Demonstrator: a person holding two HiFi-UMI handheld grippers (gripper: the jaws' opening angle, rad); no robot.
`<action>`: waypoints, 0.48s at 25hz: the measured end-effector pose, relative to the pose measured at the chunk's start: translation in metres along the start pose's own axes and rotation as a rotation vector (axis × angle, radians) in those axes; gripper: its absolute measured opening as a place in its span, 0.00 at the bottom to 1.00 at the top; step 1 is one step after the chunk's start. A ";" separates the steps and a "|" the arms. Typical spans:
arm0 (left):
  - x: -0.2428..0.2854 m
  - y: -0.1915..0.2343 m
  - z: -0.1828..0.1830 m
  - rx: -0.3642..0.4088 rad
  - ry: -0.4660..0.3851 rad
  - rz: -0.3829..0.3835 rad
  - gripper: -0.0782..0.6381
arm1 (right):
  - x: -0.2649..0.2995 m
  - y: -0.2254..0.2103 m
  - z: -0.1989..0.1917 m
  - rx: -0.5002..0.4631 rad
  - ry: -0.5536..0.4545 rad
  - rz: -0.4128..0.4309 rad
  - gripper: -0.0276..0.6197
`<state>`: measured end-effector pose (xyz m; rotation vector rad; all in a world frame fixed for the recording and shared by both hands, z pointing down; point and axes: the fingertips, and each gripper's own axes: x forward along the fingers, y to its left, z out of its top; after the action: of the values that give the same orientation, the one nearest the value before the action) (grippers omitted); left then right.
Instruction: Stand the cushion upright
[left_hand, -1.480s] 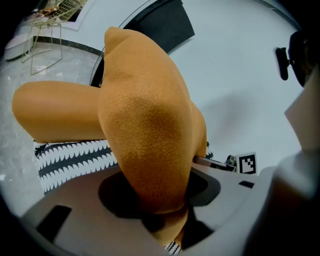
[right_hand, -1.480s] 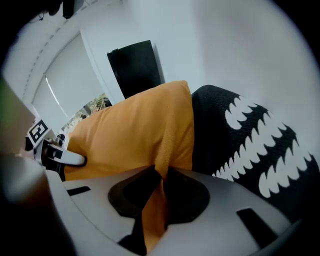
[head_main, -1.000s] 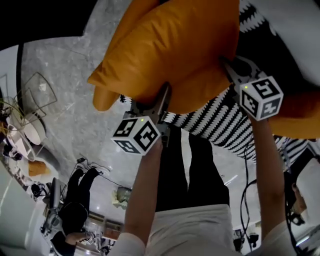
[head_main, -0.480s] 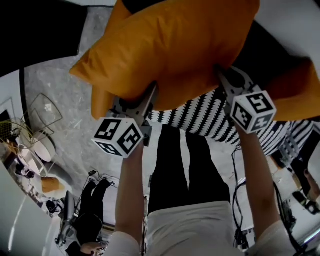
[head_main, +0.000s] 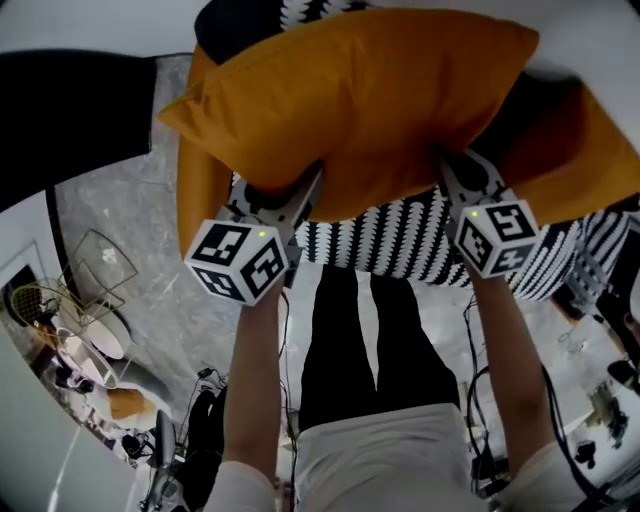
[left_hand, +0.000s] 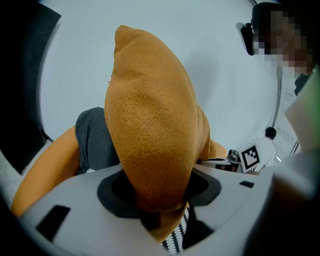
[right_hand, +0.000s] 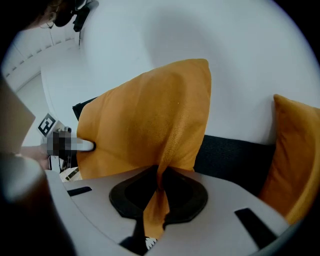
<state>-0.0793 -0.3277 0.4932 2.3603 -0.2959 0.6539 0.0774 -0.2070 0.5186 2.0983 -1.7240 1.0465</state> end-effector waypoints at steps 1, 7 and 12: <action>0.005 -0.007 0.003 0.020 0.014 -0.010 0.42 | -0.006 -0.005 -0.001 0.007 -0.001 -0.011 0.13; 0.041 -0.036 0.032 0.118 0.097 -0.093 0.42 | -0.031 -0.038 0.003 0.090 -0.028 -0.081 0.13; 0.081 -0.053 0.055 0.207 0.165 -0.162 0.43 | -0.041 -0.065 0.004 0.133 -0.039 -0.150 0.13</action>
<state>0.0300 -0.3262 0.4713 2.4733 0.0374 0.8276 0.1371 -0.1594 0.5058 2.3027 -1.5241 1.1107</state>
